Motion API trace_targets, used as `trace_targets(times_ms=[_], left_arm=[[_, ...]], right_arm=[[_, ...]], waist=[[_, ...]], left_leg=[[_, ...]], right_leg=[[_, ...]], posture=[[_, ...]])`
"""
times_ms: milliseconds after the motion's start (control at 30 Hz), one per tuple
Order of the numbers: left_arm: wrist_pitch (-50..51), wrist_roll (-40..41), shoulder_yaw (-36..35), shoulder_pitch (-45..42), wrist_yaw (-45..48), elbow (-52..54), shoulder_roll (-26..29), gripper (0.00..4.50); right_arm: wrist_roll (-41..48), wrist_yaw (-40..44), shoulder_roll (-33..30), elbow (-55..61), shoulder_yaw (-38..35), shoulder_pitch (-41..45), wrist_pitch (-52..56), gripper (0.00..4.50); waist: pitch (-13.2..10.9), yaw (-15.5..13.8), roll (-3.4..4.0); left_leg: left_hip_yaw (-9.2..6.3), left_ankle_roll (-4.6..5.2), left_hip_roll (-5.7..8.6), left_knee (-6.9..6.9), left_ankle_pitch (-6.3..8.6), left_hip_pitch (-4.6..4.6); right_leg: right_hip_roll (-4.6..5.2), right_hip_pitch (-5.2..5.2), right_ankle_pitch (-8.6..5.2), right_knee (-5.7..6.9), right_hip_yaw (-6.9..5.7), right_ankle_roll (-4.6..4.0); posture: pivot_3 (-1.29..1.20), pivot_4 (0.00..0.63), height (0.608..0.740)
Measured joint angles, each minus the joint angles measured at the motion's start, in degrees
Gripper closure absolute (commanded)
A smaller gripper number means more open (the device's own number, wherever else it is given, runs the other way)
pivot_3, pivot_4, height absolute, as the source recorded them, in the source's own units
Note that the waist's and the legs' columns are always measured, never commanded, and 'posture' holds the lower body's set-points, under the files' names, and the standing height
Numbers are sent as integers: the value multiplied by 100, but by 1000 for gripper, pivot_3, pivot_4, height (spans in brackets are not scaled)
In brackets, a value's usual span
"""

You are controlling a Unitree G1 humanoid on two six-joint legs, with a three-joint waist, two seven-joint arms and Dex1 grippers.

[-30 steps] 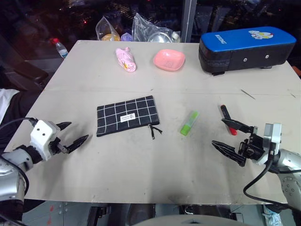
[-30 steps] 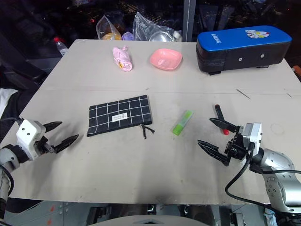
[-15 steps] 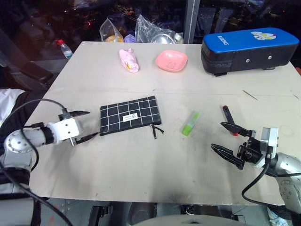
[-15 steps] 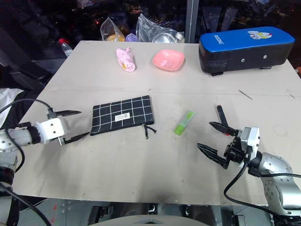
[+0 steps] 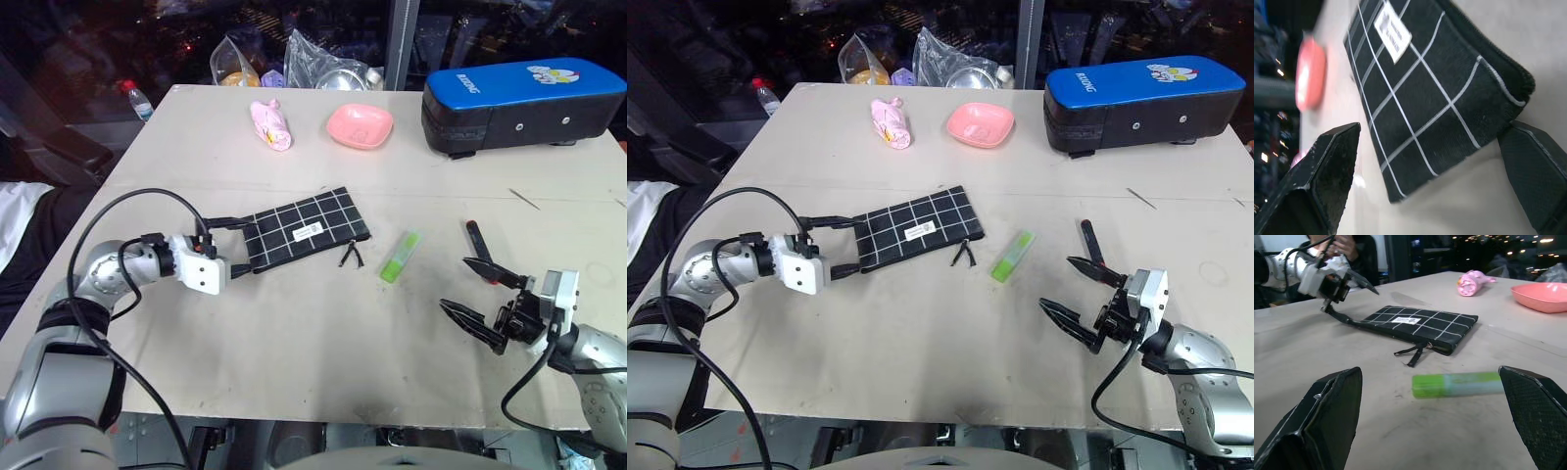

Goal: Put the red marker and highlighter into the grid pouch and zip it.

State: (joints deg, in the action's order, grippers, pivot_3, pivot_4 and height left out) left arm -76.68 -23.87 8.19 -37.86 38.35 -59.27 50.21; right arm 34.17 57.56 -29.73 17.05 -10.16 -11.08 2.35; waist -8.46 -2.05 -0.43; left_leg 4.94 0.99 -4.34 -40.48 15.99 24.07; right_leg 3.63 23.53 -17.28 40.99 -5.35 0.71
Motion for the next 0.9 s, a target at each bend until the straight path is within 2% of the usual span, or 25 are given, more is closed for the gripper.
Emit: trace_targets(times_ms=[300,733,767,833,900], left_arm=[[114,-1035,231,-526,-2013,-16,-489,59],[387,-1491,893,-1061,-3063,-231,-1075,59],[398,-1508,974,-1107,-3103,-269,-1121,446],[433,-1548,1065,-1176,-3122,-314,-1182,819],[502,-1548,1176,-1285,-3128,-446,-1260,1803]], right_arm=[[-212,-442,39,-3,-25,155,-59,0],[-238,-564,84,-17,-32,291,-64,0],[-238,-565,84,-17,-32,298,-64,0],[-240,-567,85,-17,-32,301,-64,0],[-242,-578,87,-17,-32,303,-64,0]], waist=[[-14,18,-27],[-17,120,-32],[-17,121,-33],[-18,121,-33],[-18,120,-34]], left_leg=[[-1,-1,0,-1,-1,5],[-3,-20,1,-2,-11,9],[-2,-20,1,-2,-12,9],[-3,-21,1,-2,-12,9],[-3,-23,1,-2,-14,9]], right_leg=[[0,4,2,1,-1,3],[1,5,2,4,-5,4],[2,5,3,4,-5,4],[1,5,2,4,-5,4],[1,5,2,5,-6,4]], posture=[[0,150,686],[0,150,686],[0,150,686],[0,150,686],[0,150,686]])
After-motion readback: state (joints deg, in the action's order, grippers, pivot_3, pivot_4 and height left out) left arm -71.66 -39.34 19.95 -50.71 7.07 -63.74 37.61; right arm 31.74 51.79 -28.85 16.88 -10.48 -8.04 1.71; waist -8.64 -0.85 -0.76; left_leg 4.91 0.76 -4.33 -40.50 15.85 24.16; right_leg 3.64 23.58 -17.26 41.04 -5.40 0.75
